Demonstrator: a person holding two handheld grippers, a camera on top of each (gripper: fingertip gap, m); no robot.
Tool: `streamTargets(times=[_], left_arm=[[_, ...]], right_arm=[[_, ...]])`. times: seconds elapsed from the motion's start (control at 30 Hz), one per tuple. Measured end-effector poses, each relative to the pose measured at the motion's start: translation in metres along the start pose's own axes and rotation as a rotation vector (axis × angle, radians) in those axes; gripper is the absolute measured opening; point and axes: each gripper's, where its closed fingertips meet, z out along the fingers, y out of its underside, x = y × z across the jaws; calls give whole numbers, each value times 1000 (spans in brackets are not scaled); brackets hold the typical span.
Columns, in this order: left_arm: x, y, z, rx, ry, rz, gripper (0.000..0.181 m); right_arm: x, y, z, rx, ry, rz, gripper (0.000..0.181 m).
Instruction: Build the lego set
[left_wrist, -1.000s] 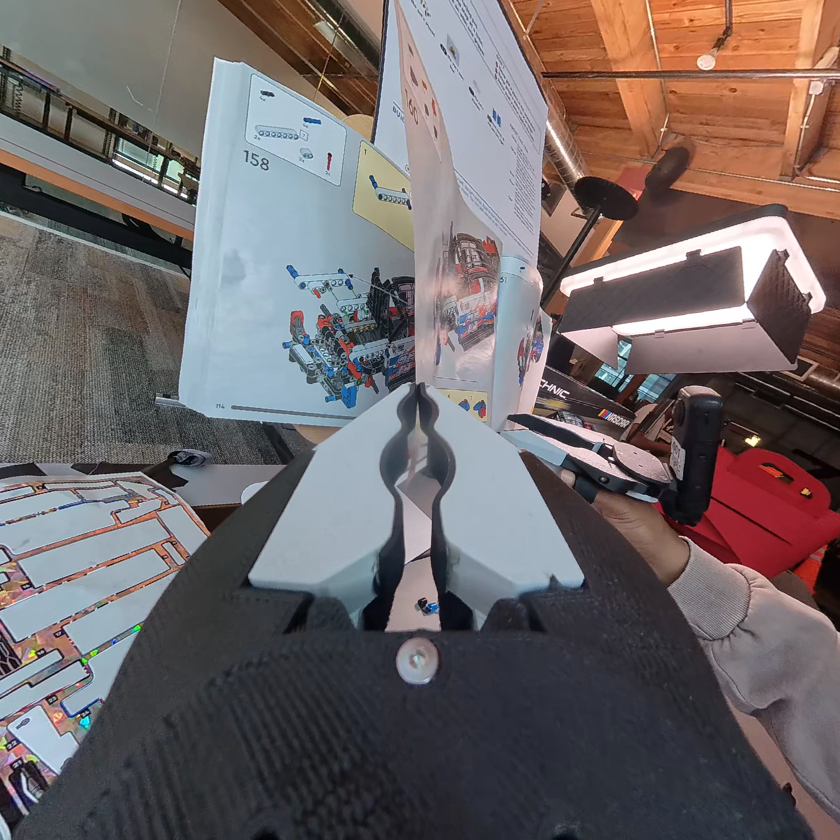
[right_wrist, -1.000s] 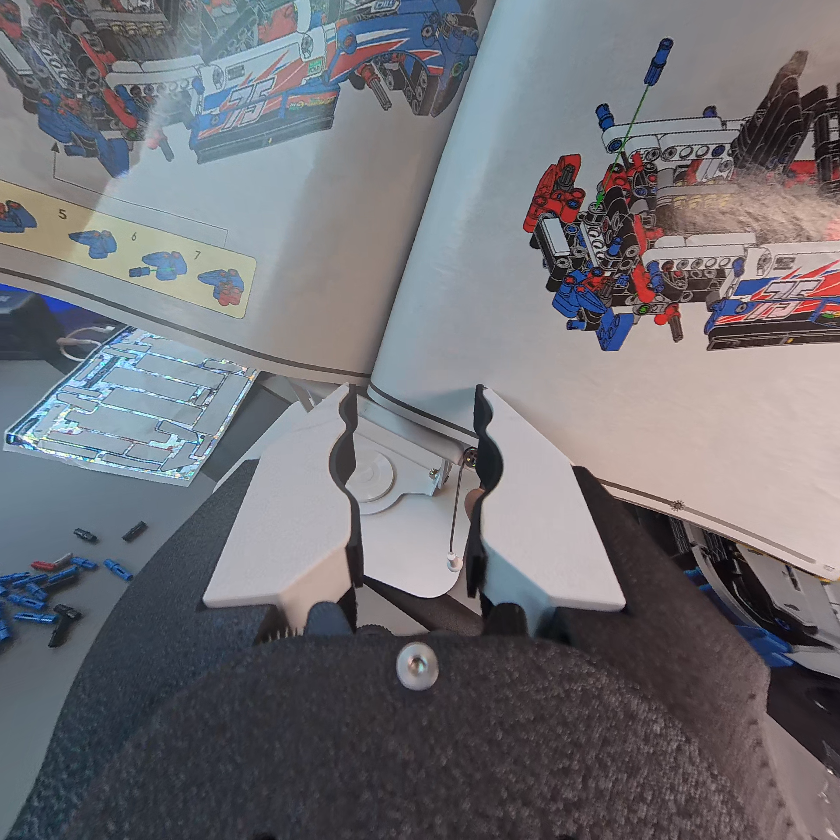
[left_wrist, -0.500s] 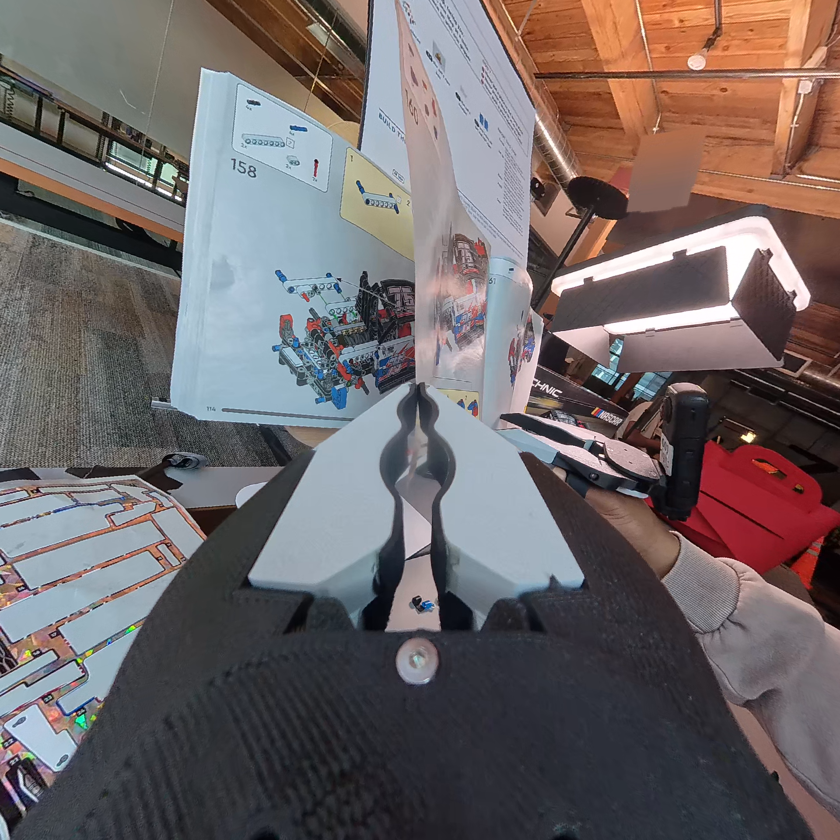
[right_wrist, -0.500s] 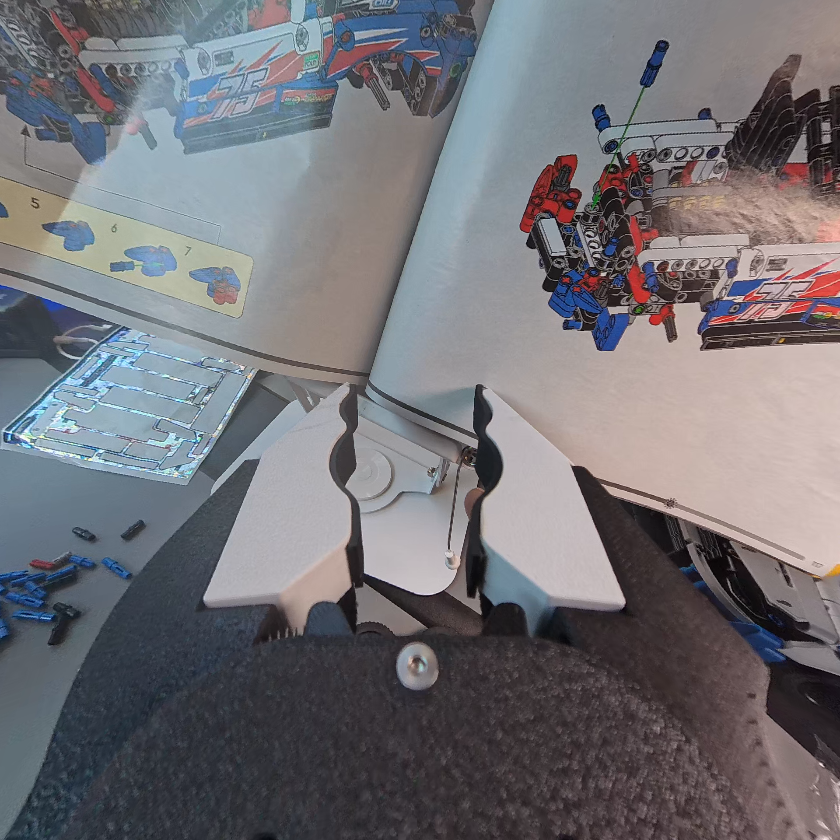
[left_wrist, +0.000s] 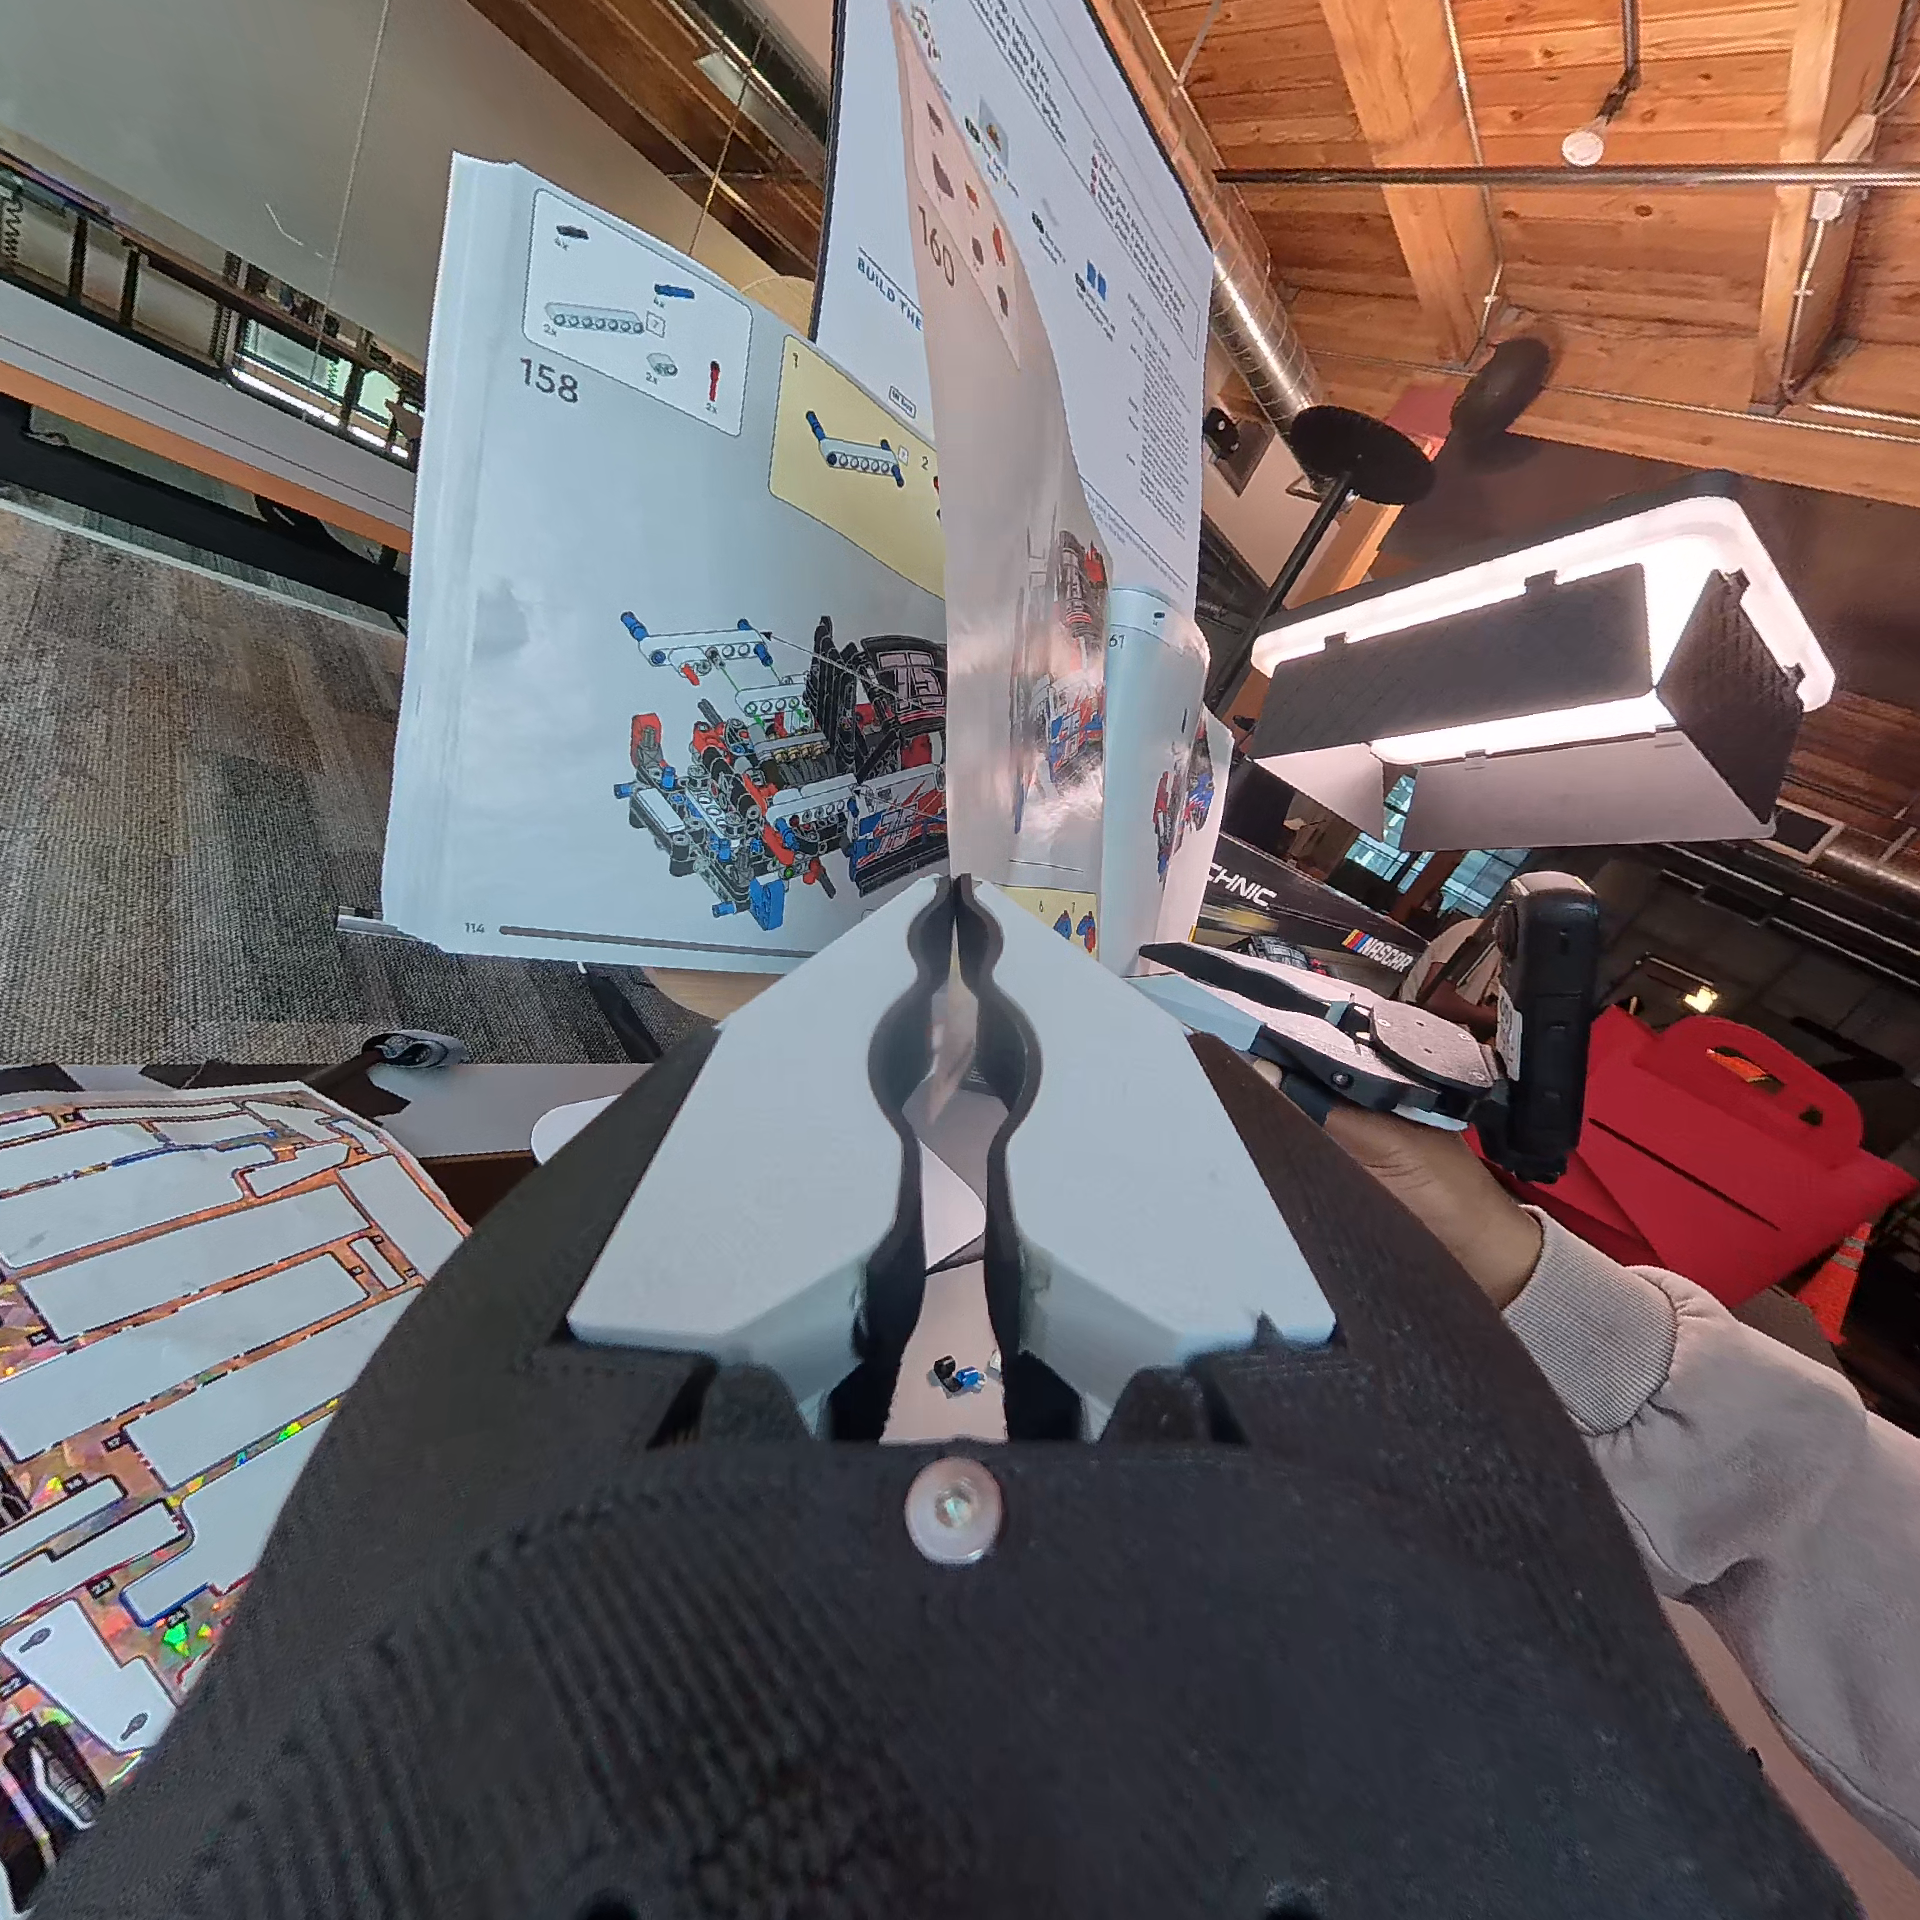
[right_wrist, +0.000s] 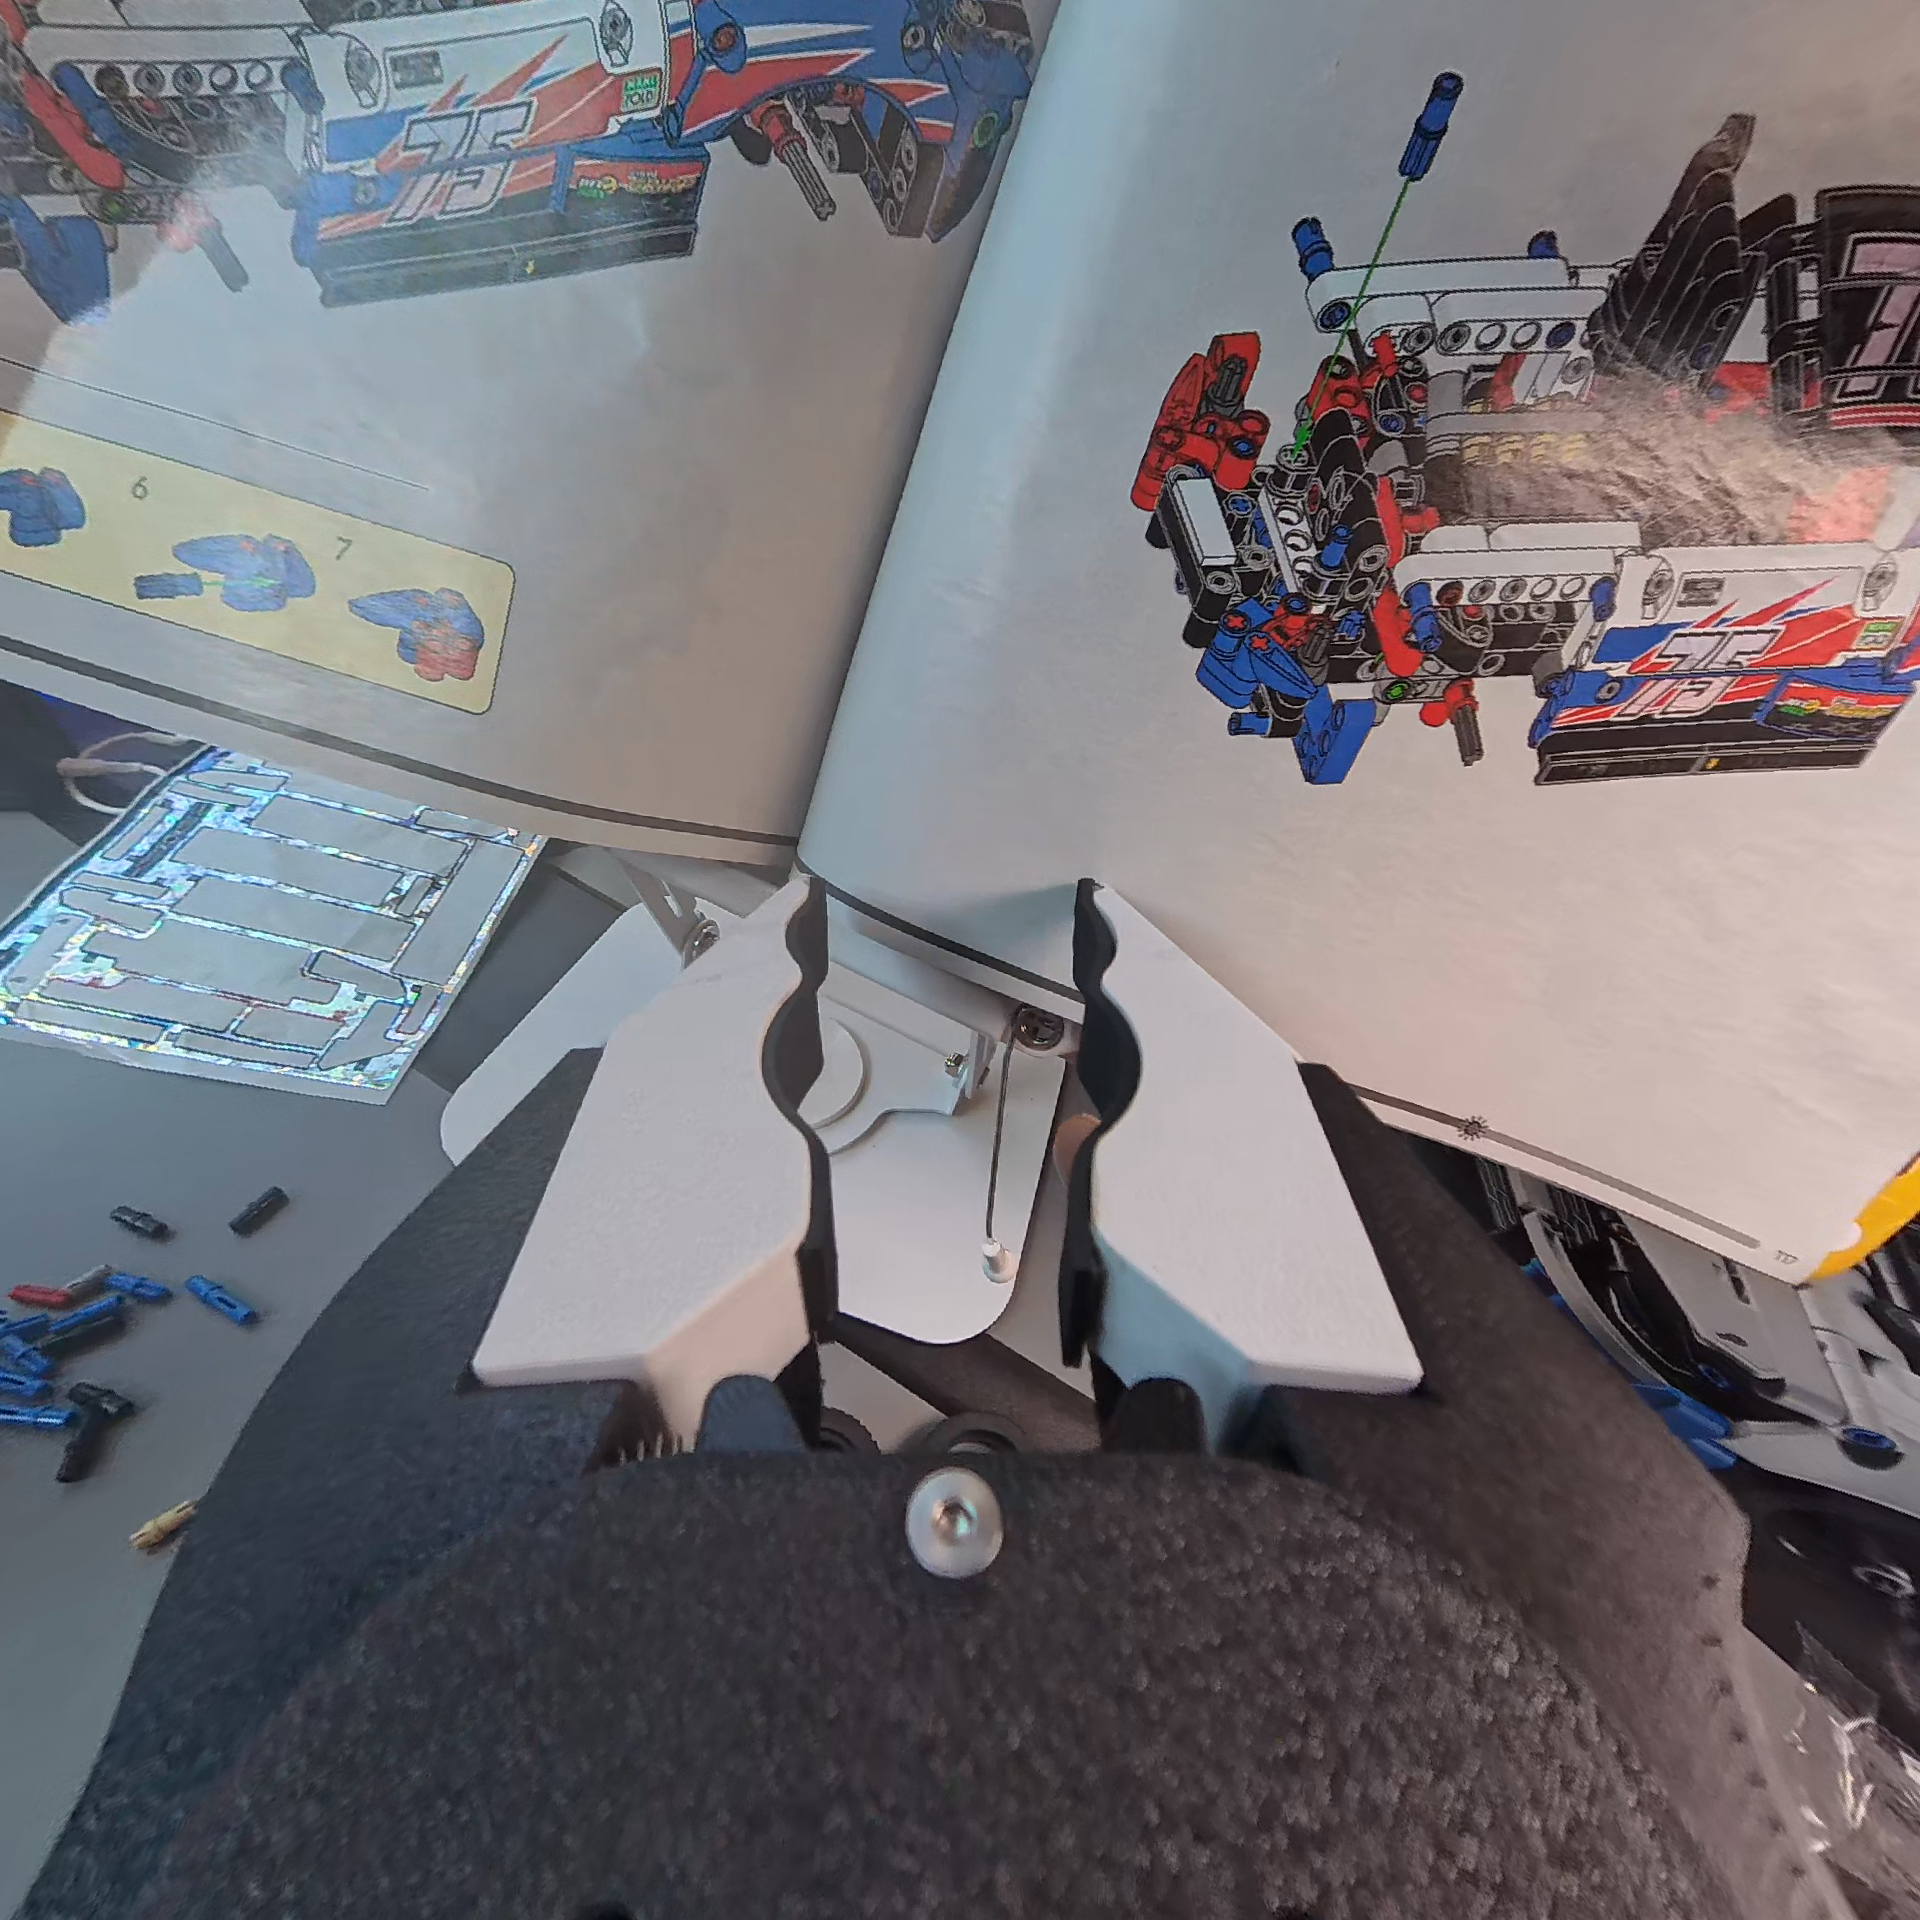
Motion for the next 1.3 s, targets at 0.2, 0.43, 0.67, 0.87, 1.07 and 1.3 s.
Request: streamTargets(times=[0.2, 0.43, 0.67, 0.87, 1.07, 1.3], left_arm=[[2, 1, 0, -1, 4, 0, 0], [18, 2, 0, 2, 41, -11, 0], [125, 9, 26, -28, 290, -43, 0], [241, 64, 72, -276, 548, 17, 3], [210, 60, 100, -228, 415, 253, 14], [93, 119, 169, -512, -61, 763, 0]], right_arm=[[2, 1, -1, -1, 6, 5, 44], [-3, -10, -17, 73, 13, -68, 45], [-87, -53, -76, 343, -76, -426, 59], [-67, -81, -109, 469, 99, -198, 7], [46, -24, -85, 310, 85, 281, 0], [119, 22, -40, 235, -14, 612, 0]])
